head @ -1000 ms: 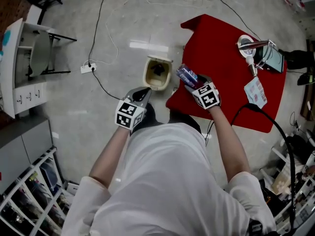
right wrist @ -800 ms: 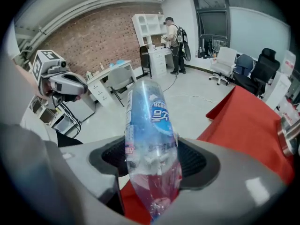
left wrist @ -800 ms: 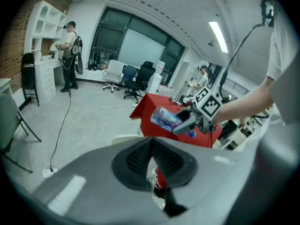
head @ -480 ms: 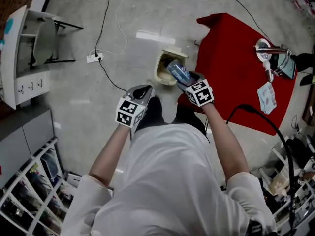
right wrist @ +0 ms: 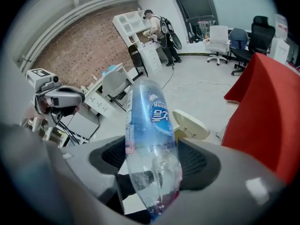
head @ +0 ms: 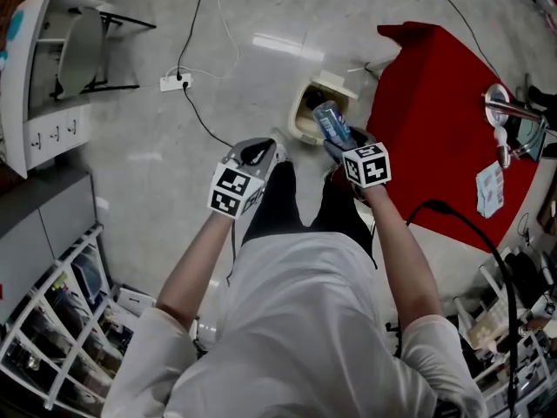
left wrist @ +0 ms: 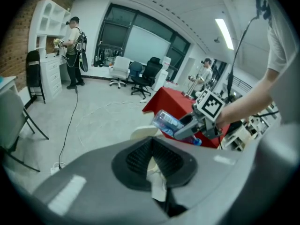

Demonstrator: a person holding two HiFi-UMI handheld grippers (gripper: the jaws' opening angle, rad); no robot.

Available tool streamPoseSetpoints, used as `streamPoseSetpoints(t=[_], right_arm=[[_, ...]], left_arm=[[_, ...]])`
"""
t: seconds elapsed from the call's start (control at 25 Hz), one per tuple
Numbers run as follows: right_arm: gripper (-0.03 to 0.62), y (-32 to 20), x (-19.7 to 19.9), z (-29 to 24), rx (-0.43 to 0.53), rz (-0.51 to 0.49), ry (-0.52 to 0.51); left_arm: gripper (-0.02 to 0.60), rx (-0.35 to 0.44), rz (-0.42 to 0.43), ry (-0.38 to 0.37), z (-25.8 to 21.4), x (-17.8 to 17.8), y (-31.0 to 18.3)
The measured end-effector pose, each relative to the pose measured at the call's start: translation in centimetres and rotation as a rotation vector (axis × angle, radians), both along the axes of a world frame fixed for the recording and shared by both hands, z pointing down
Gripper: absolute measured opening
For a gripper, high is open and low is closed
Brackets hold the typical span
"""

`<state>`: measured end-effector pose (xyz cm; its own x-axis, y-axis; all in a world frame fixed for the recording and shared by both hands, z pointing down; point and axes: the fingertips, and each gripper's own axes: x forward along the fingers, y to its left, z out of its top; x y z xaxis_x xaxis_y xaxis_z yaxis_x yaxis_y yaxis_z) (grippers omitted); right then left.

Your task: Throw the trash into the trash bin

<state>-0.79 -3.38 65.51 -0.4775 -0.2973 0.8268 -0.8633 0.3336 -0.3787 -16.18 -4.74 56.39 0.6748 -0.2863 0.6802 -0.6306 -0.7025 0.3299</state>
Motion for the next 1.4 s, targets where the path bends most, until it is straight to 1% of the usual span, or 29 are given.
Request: streamPoseSetpoints(t=[0.16, 0.28, 0.4, 0.6, 0.76, 0.92, 1.04, 1.16, 1.32, 1.4], right_arm=[[0.334, -0.4, -0.6, 6.2, -0.051, 0.034, -0.019], [0.334, -0.4, -1.2, 10.3, -0.097, 0.059, -0.026], [0.334, -0.3, -1.6, 13.7, -0.142, 0.076, -0.019], [0.336, -0.5, -1.9, 20.6, -0.226, 0.117, 0.017], [0.337, 0.1, -2.3, 26.5, -0.288, 0.139, 0.040], [0.339, 0.8, -2.3, 31.2, -0.326, 0.163, 0.066], [0.344, 1.1, -1.8, 33.8, -0.344, 0.186, 0.093], [0.347, 1.8, -1.3, 35.5, -0.382, 0.187, 0.114], [0.351, 2.0, -0.4, 35.7, -0.387, 0.192, 0.153], [0.371, 2.0, -0.2, 35.4, -0.379, 0.189, 0.157]], left_arm=[[0.005, -0.015, -0.012, -0.030, 5.0, -0.4, -1.3], [0.005, -0.033, -0.043, -0.016, 7.9, -0.1, -2.0], [0.004, -0.044, -0.054, -0.012, 10.0, 0.2, -2.3], [0.005, -0.074, -0.050, -0.028, 14.6, 0.1, -2.3], [0.005, -0.085, -0.034, -0.027, 18.0, 0.2, -2.0], [0.005, -0.101, -0.023, -0.023, 20.9, 0.2, -1.6], [0.005, -0.119, -0.024, -0.016, 22.5, -0.1, -0.8], [0.005, -0.139, -0.015, -0.019, 23.7, -0.3, 0.4], [0.005, -0.152, -0.008, -0.023, 23.8, -0.9, 1.4], [0.005, -0.151, -0.013, -0.026, 23.7, -1.1, 1.6]])
